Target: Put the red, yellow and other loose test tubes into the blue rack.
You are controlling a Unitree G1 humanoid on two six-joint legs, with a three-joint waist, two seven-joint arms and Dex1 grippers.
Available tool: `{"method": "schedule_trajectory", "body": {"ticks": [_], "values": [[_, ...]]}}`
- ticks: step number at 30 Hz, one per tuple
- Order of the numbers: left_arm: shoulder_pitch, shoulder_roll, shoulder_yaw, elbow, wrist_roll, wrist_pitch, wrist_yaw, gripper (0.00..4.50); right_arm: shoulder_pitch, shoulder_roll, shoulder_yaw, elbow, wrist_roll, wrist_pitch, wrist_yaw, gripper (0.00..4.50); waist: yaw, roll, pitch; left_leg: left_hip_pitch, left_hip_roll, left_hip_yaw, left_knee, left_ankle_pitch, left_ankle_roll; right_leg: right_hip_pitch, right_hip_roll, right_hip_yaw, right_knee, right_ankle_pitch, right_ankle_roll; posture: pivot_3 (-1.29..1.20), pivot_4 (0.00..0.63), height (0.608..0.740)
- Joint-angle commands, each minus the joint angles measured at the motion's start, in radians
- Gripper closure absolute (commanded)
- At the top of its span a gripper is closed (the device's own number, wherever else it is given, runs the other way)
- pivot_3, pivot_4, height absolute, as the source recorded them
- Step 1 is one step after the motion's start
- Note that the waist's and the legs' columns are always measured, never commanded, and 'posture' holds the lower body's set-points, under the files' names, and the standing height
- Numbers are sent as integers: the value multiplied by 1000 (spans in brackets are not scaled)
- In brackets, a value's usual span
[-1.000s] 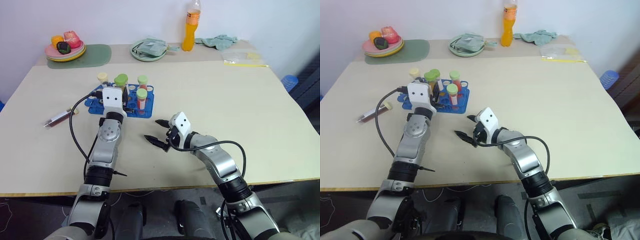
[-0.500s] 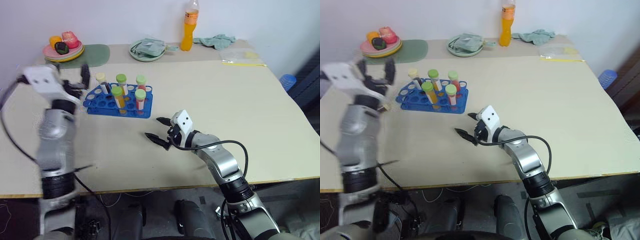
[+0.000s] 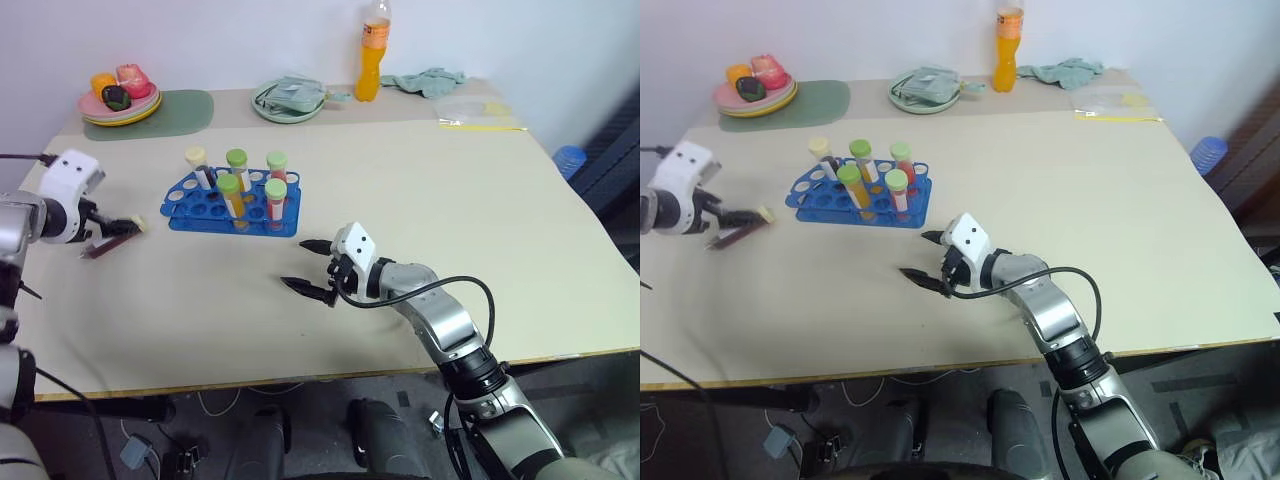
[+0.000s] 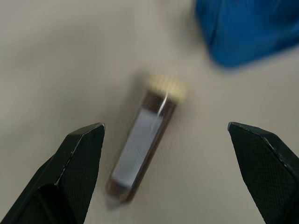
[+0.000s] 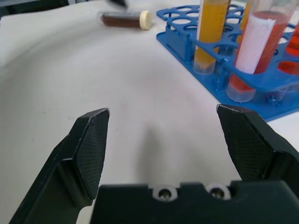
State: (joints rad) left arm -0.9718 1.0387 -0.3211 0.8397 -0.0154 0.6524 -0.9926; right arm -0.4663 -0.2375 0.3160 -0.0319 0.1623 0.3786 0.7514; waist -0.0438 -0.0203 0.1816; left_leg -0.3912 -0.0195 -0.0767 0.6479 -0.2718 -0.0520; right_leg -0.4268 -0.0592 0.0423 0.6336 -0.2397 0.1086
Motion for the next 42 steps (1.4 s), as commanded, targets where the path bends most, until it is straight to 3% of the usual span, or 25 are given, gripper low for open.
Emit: {"method": "schedule_trajectory", "body": {"ticks": [1,5,6,8,12,14,18,22,25,28,31,33,37,42], "values": [[-112,-32,-68,193,137,-112,-65,166,5,3,-11,-43,0,-7,-17,417,0,0,0,0,0,0,0,0,0,0,0,0,0,0,0,0,150,740],[-179,-88,-99,353,226,-181,-76,166,27,-8,-24,-71,0,7,-37,417,-2,0,0,0,0,0,0,0,0,-1,-1,0,0,0,0,0,150,740],[-184,-98,-101,379,243,-195,-77,387,32,-12,-27,-78,0,10,-42,417,-2,0,0,0,0,0,0,0,1,-1,-1,0,0,0,0,0,150,740],[-191,-112,-101,415,270,-213,-72,932,40,-18,-31,-88,1,15,-50,417,-2,0,0,0,0,0,0,0,1,-1,-1,0,0,0,0,0,150,740],[-200,-123,-83,451,302,-229,-66,2999,47,-26,-35,-98,2,20,-62,417,-1,-1,0,-1,0,0,1,0,1,-1,-1,0,0,0,0,0,150,740],[-199,-117,-74,455,311,-241,-76,3672,49,-28,-34,-104,2,22,-64,417,-1,-1,0,-1,0,0,1,-1,1,-1,-1,0,0,0,0,0,150,740],[-212,-72,-7,444,282,-254,-61,3699,53,-34,-31,-113,4,23,-63,417,-1,-1,1,-1,0,0,1,-1,1,-1,-1,0,1,0,0,0,150,740],[-217,-44,216,375,140,-321,172,3699,66,-41,-34,-120,8,22,-59,417,0,-4,2,-1,0,0,1,-1,1,-1,-1,0,1,0,0,0,150,740],[-36,-113,511,36,-50,-481,393,3699,68,-38,-34,-114,13,25,-62,417,7,-5,1,-1,0,-1,2,-1,1,-1,-4,0,2,0,1,0,150,740],[195,-260,693,-404,-183,-404,516,3699,65,-35,-36,-106,14,26,-59,417,20,-5,0,-2,1,-5,3,-1,1,-2,-8,1,3,0,1,0,150,740],[465,-546,659,-857,-125,-476,755,3699,42,-20,-30,-75,8,15,-58,417,27,-3,-1,-1,0,-1,4,-2,3,-2,-9,3,3,1,1,0,150,740],[530,-697,601,-934,-35,-518,903,3699,25,-9,-27,-59,3,3,-58,417,34,-5,-1,-1,0,0,4,-2,4,-2,-10,3,2,1,1,0,150,740],[574,-835,518,-906,76,-608,1044,3699,9,4,-29,-55,7,1,-53,417,33,-5,-1,-1,-2,1,6,-2,3,-2,-4,2,3,3,0,0,150,740],[556,-897,497,-836,126,-655,1157,3699,14,5,-31,-61,6,5,-57,417,29,-5,-2,1,-1,2,5,-2,3,-1,-3,2,3,3,0,0,150,740]]}}
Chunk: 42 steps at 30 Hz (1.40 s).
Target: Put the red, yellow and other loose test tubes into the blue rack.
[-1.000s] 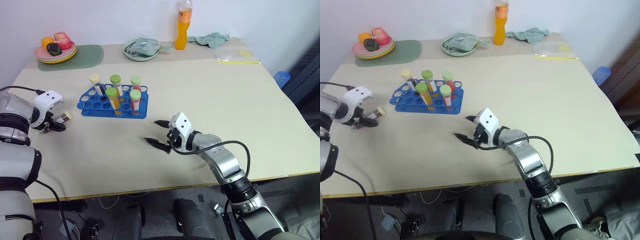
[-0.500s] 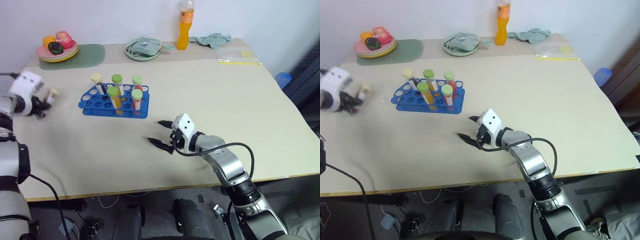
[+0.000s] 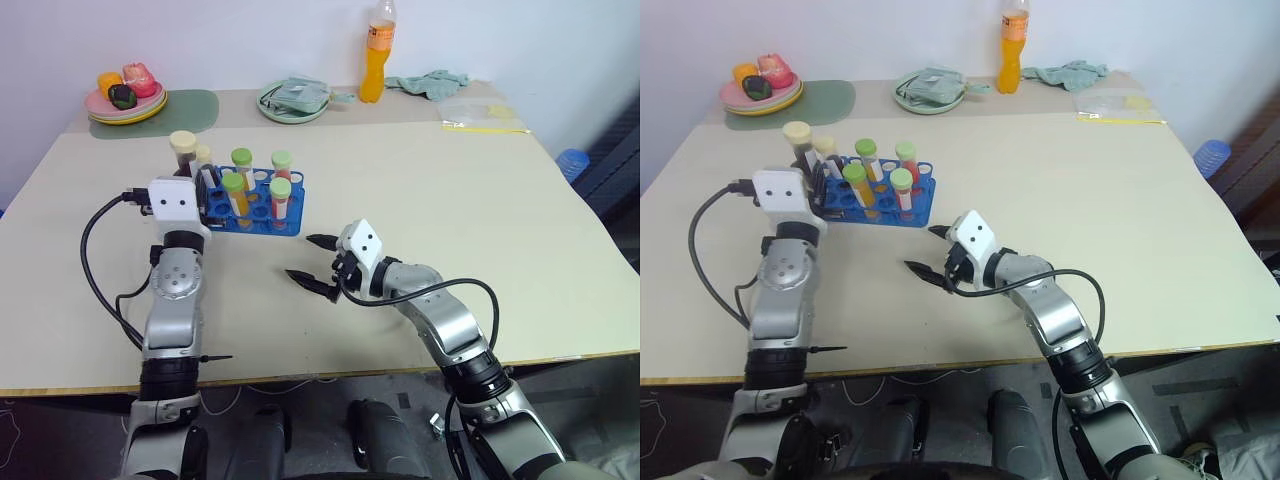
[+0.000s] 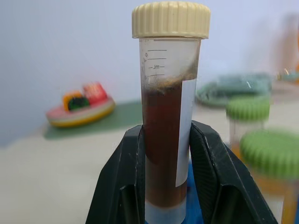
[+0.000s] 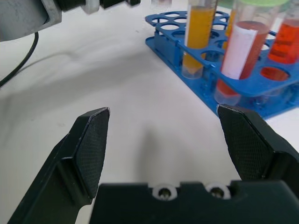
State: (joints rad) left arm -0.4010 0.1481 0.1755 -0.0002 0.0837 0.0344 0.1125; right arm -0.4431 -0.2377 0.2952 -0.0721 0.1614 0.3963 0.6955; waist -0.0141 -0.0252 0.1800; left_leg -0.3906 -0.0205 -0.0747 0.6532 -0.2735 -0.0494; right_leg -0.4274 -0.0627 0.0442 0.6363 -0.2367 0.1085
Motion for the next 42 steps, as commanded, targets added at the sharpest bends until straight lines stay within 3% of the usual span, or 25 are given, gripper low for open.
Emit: {"method": "schedule_trajectory", "body": {"ticks": [1,13,30,37,42], "values": [[-17,-11,-5,11,21,-37,48,3699,-6,5,-13,-25,8,-10,-5,417,-1,0,0,0,0,0,0,0,0,0,0,0,0,0,0,0,150,740],[-48,23,-18,113,5,41,12,3699,6,12,-19,-34,12,-5,-33,417,1,0,0,0,0,0,0,0,0,0,0,0,0,0,0,0,150,740],[-97,21,-6,276,-40,-55,-14,3699,18,7,-20,-51,13,0,-33,417,2,0,0,0,0,0,0,0,0,1,0,0,-1,0,0,0,150,740],[-11,-14,31,144,-122,-91,-30,344,21,-19,-54,-82,41,16,-15,417,1,0,0,0,0,0,0,0,0,1,0,0,-1,0,0,0,150,740],[148,38,114,-145,-251,17,-98,344,30,-132,-162,-132,134,67,70,417,-3,0,0,0,0,-1,-2,0,0,1,0,0,-2,0,0,0,150,740]]}}
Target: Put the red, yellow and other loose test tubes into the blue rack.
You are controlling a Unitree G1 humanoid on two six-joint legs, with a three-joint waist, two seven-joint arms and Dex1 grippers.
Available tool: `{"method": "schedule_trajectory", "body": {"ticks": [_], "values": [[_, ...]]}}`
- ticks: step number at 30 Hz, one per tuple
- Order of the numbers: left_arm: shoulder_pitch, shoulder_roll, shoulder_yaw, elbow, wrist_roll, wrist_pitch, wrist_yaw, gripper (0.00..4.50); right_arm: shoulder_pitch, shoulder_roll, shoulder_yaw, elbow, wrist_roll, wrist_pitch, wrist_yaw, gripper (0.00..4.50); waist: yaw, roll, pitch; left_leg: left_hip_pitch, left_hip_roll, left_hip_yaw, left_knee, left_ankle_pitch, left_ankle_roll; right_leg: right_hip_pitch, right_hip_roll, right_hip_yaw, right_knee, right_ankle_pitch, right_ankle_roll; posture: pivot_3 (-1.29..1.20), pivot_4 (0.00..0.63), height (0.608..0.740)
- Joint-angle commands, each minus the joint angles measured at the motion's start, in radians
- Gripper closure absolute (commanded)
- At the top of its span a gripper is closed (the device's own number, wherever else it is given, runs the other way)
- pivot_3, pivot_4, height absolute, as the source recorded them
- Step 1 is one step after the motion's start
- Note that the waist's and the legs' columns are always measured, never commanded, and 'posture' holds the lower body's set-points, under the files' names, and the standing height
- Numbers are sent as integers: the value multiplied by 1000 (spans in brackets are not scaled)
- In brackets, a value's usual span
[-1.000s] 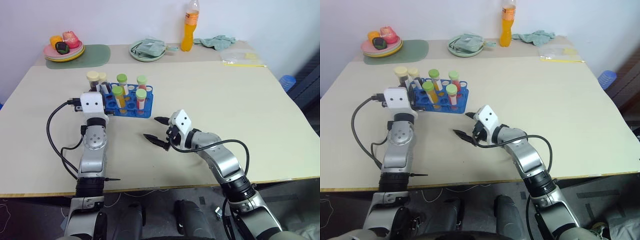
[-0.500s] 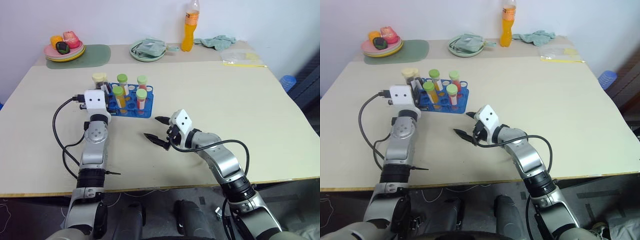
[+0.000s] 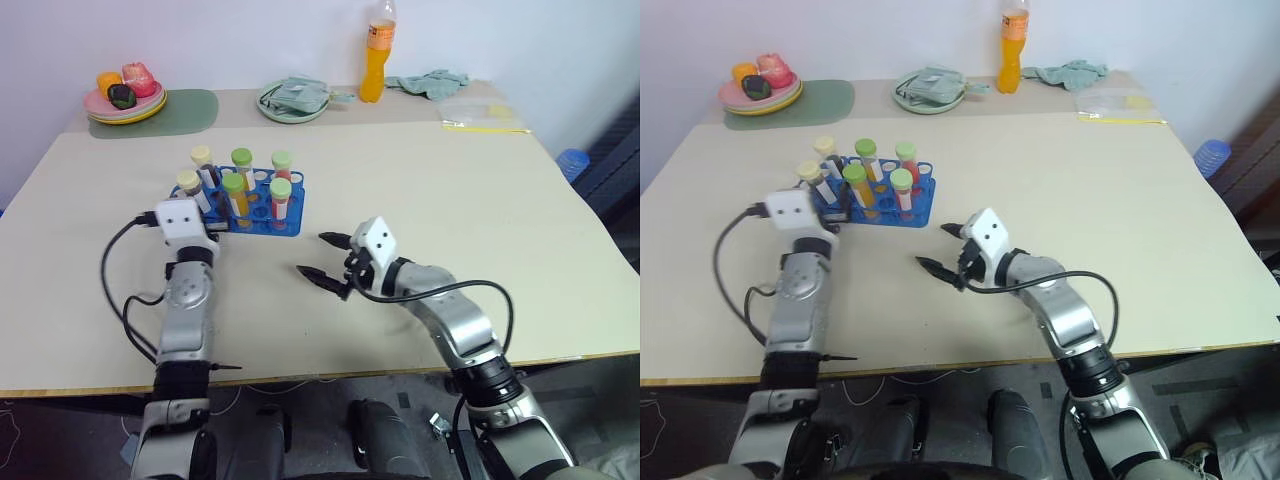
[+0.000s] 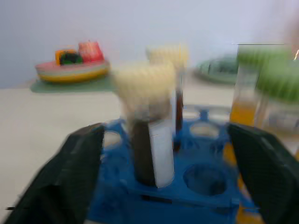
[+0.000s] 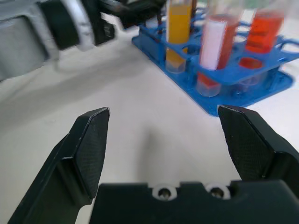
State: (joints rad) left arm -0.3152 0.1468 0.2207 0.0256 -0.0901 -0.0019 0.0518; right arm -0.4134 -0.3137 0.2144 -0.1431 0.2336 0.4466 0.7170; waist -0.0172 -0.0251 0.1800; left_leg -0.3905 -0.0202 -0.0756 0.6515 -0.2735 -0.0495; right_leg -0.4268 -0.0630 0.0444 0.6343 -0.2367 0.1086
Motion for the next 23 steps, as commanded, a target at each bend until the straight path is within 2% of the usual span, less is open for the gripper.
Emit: {"method": "schedule_trajectory", "body": {"ticks": [1,6,12,16,23], "values": [[112,69,93,-233,-119,95,-72,344,3,-91,-110,-58,75,23,66,417,0,0,0,0,0,0,0,0,0,0,0,0,0,0,0,0,150,740],[347,236,184,-427,-233,284,-230,344,-3,-226,-236,23,105,30,100,417,1,0,0,0,0,2,0,0,0,0,0,0,-1,0,0,0,150,740],[595,384,333,-433,-261,353,-373,344,-19,-302,-289,202,69,-57,115,417,1,1,0,1,1,3,0,0,1,3,0,0,-2,0,-1,0,150,740],[628,366,365,-449,-271,363,-358,344,-29,-295,-266,251,61,-90,138,417,4,1,0,2,1,3,-1,-1,1,3,1,0,-2,0,-1,0,150,740],[644,314,337,-502,-242,370,-327,344,-45,-271,-227,268,52,-114,149,417,2,1,0,2,1,3,-1,-1,1,3,0,0,-3,0,-1,0,150,740]]}}
